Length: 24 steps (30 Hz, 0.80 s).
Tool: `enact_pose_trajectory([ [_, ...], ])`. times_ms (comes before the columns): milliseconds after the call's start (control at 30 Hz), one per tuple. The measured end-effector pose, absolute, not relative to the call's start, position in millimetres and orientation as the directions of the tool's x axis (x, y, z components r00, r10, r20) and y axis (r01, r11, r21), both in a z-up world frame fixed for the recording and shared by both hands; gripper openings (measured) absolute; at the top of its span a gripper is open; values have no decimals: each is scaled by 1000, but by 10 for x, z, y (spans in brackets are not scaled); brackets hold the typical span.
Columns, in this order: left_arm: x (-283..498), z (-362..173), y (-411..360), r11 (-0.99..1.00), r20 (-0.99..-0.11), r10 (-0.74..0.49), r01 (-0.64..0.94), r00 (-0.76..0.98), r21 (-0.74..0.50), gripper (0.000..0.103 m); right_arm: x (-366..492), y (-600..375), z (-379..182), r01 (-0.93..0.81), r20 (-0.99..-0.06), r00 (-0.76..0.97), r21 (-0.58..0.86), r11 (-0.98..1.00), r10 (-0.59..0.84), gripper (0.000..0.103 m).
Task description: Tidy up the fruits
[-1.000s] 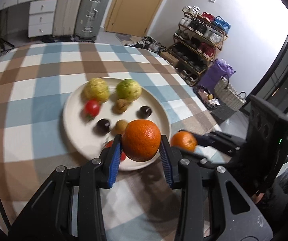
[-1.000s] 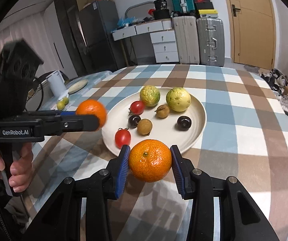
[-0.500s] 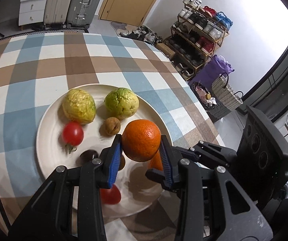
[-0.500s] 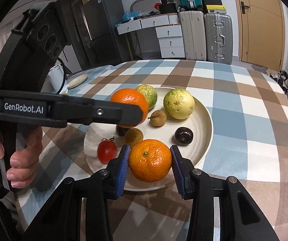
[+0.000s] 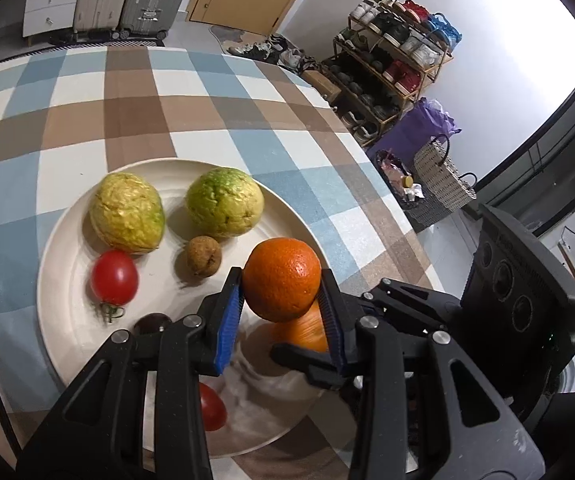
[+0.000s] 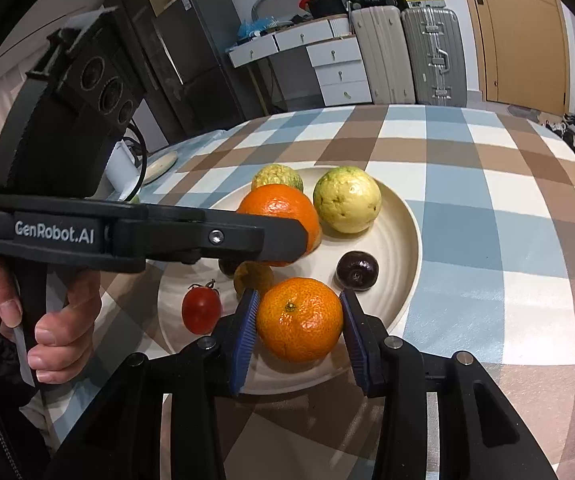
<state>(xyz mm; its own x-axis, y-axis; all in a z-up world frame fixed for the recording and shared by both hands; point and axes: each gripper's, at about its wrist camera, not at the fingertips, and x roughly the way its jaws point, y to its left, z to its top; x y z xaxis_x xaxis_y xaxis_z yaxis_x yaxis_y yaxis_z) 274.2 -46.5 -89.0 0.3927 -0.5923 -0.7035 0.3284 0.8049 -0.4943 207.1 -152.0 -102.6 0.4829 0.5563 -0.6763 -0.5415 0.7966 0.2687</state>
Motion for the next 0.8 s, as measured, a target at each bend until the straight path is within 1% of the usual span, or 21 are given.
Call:
enact_pose_trajectory([
  [33,2751,-884,-472,811,-708,-584,322,397,-488,35,2074,-1511,-1020,-541,-676,482,270,797,557,49],
  [67,2752,-878,-471,813,-709,-581,318,400,-487,35,2071,-1509,-1002,-538,-673,488,269,799,555,57],
  [133,2739,-843,-458,815,-703,-579,314,413,-486,36,2044,-1522,-950,-533,-659,510,262,804,553,67],
  [167,2721,-818,-451,818,-702,-574,316,421,-480,42,2024,-1532,-919,-532,-651,523,256,807,551,68],
  [200,2697,-791,-445,818,-697,-575,321,428,-478,45,1999,-1546,-890,-529,-644,535,250,811,547,69],
  [267,2630,-712,-424,812,-682,-583,333,442,-478,56,1936,-1591,-855,-523,-634,548,249,815,545,74],
  [333,2553,-626,-409,819,-673,-573,340,467,-462,59,1875,-1648,-846,-508,-630,562,249,824,537,76],
  [533,2298,-420,-376,829,-658,-559,350,504,-436,59,1683,-1827,-761,-463,-614,594,266,845,519,76],
  [600,2182,-332,-361,837,-651,-547,355,526,-416,63,1613,-1860,-693,-458,-600,616,256,852,511,79],
  [633,2115,-285,-358,840,-648,-542,358,535,-408,68,1573,-1879,-648,-454,-590,630,250,856,506,82],
  [667,2059,-241,-350,847,-645,-531,358,549,-392,71,1527,-1898,-600,-452,-575,644,246,857,505,82],
  [800,1748,-12,-267,884,-613,-467,343,637,-316,72,1363,-1928,-417,-453,-533,681,231,861,502,83],
])
